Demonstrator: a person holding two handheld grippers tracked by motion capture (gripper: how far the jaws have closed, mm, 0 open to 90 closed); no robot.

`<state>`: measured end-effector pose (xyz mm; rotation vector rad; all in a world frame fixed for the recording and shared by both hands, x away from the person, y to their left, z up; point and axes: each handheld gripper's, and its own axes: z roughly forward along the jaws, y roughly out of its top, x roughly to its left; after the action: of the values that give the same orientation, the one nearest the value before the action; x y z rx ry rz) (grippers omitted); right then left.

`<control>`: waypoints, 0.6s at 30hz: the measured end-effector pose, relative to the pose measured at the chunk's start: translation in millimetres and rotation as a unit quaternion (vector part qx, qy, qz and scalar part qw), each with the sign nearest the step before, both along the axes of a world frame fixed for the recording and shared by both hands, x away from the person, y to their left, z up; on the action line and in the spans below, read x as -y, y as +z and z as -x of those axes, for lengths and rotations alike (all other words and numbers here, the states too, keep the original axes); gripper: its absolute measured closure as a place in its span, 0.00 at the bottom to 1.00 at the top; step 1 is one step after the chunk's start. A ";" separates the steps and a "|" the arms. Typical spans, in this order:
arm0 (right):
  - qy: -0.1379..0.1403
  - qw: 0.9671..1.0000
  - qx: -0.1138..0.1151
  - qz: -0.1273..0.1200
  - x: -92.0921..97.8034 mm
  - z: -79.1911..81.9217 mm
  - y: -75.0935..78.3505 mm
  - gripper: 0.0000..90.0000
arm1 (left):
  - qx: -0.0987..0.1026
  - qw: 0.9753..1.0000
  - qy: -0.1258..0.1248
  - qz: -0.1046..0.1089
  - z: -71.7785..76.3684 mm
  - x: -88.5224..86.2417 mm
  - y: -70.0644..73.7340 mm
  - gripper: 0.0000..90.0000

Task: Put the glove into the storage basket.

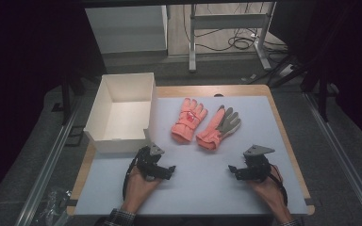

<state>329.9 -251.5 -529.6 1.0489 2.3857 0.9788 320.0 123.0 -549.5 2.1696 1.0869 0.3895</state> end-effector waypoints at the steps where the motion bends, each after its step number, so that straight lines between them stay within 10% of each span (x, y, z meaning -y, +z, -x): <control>1: 0.000 1.000 0.000 -0.001 -0.1 -0.5 0.9 0.20 | 0.000 1.000 0.000 0.000 0.0 0.0 0.0 0.00; 18: -0.021 0.999 -0.010 -0.031 -2.8 -21.9 20.3 0.21 | 0.000 1.000 0.000 0.000 0.0 0.0 0.0 0.00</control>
<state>351.9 -248.7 -509.3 1.1335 2.3529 1.0385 319.9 122.9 -549.5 2.1690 1.0878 0.3891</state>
